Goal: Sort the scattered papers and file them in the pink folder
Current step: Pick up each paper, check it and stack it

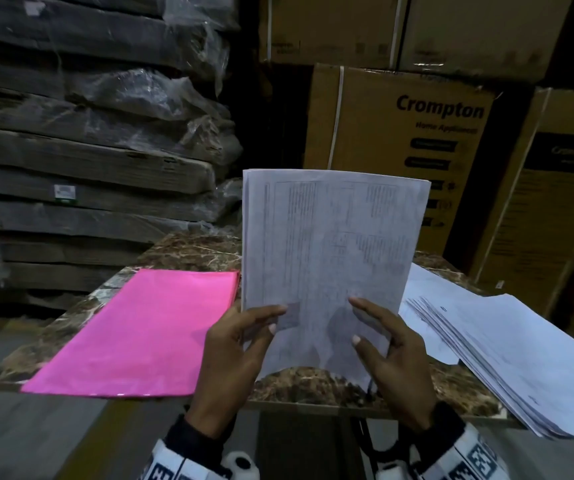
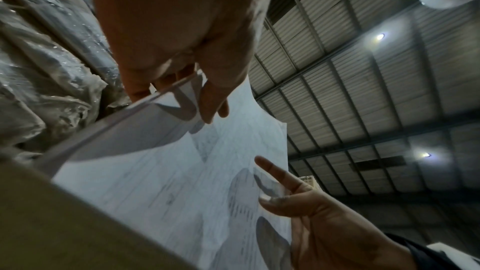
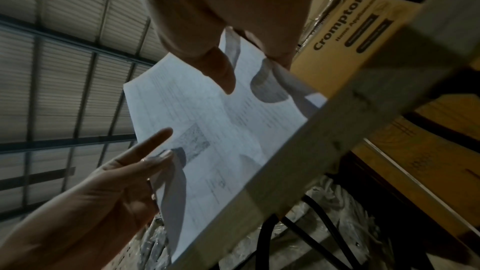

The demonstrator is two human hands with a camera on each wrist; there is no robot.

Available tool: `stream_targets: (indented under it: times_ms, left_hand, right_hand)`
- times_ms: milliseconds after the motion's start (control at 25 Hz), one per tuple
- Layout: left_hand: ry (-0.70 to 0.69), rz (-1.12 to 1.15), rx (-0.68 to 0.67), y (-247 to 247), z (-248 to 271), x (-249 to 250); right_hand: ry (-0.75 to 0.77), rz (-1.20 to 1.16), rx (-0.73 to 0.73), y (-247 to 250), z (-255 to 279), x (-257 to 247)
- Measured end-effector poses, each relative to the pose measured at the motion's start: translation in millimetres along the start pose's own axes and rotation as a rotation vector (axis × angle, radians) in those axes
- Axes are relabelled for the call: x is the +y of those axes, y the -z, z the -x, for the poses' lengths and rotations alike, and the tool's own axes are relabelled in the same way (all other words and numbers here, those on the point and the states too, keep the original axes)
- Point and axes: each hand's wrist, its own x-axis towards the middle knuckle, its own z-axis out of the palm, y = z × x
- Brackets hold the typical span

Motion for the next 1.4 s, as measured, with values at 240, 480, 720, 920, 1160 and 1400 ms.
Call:
stream_targets:
  times_ms: [240,480,720,920,1160,1400]
  left_hand:
    - [0.017,0.011,0.02,2,1,2]
    - [-0.028,-0.065,0.094,3,8,3]
    - [0.006,-0.106,0.06,-4,24,-8]
    - [-0.022,-0.098,0.074,-3,19,3]
    - [-0.035,-0.213,0.151,16,-6,10]
    - [0.098,-0.471,0.22,33,-15,30]
  right_hand:
    - [-0.051,0.007,-0.018,-4,0,-5]
    - [-0.007,-0.001,0.022,-8,-3,-26]
    - [-0.092,0.031,-0.008,-23,13,3]
    - [-0.118,0.035,0.019,-17,2,-5]
    - [-0.223,0.045,-0.161,11,-34,-26]
    - [-0.051,0.347,-0.447,38,-61,-42]
